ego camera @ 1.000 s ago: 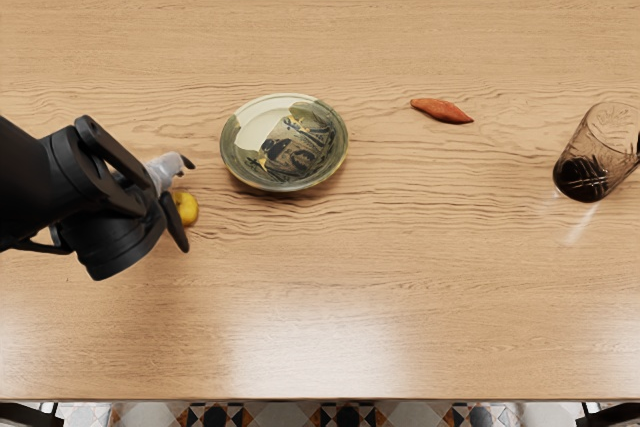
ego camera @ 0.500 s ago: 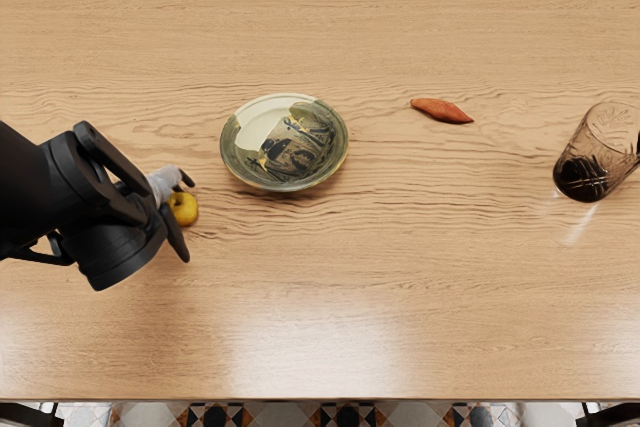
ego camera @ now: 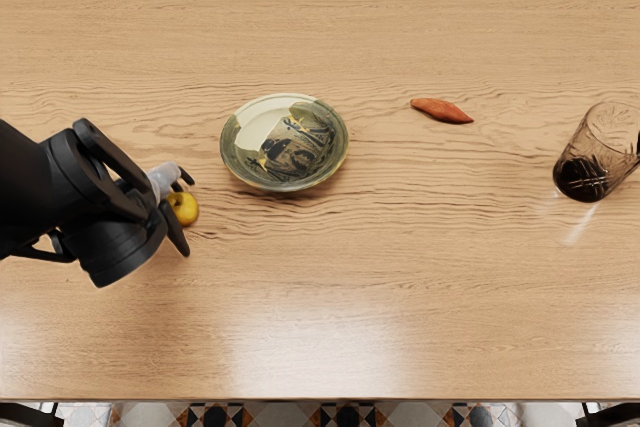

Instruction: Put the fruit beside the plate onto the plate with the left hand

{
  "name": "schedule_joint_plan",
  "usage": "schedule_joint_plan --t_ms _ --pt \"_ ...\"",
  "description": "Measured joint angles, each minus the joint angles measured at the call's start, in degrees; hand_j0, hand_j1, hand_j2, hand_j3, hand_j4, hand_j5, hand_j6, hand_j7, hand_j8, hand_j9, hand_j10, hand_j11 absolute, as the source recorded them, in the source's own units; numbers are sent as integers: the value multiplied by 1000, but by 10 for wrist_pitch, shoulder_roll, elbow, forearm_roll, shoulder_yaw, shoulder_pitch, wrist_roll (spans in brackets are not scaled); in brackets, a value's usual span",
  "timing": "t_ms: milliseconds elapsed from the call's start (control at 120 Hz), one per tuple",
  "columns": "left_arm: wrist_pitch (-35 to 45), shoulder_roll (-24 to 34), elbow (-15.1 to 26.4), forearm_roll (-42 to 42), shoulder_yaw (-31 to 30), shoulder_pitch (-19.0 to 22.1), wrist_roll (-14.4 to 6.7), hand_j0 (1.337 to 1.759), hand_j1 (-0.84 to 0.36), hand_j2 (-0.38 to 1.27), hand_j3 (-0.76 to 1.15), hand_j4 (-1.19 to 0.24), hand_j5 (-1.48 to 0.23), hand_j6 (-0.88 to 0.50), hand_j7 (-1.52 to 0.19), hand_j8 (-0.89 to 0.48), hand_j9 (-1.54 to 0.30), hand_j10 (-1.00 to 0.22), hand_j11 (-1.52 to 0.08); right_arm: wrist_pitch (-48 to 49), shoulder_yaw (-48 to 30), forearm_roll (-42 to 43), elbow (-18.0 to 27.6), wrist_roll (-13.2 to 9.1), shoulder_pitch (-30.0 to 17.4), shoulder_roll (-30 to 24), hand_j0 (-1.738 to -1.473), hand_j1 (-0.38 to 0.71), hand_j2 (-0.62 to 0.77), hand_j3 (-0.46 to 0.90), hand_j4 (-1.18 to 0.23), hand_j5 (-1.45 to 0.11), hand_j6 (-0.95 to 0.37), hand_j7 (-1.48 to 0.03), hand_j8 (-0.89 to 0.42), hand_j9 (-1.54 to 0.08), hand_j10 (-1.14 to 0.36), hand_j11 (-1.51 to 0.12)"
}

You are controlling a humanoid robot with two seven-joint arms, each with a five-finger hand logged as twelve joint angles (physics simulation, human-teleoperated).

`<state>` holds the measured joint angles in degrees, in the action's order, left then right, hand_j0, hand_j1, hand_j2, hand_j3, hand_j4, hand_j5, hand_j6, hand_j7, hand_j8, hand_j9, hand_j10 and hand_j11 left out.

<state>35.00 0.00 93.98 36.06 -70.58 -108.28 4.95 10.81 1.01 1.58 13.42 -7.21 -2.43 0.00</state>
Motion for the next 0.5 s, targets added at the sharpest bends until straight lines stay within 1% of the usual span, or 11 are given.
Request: schedule_joint_plan --t_ms 175,325,500 --pt "0 0 -9 -4 -1 3 0 1658 38 52 0 -259 -337 -260 -337 -260 -337 -259 -337 0 0 0 0 0 0 0 -1658 -331 -3 0 -15 -19 -15 -19 -15 -19 -15 -19" --pt "0 0 -15 -4 -1 5 0 1658 -11 60 0 -300 -390 -300 -390 -300 -390 -300 -390 0 0 0 0 0 0 0 -1658 -331 -3 0 -15 -19 -15 -19 -15 -19 -15 -19" --pt "0 0 -17 -5 -2 5 0 1658 -37 65 0 -322 -418 -322 -418 -322 -418 -322 -418 0 0 0 0 0 0 0 -1658 -331 -3 0 -15 -19 -15 -19 -15 -19 -15 -19"
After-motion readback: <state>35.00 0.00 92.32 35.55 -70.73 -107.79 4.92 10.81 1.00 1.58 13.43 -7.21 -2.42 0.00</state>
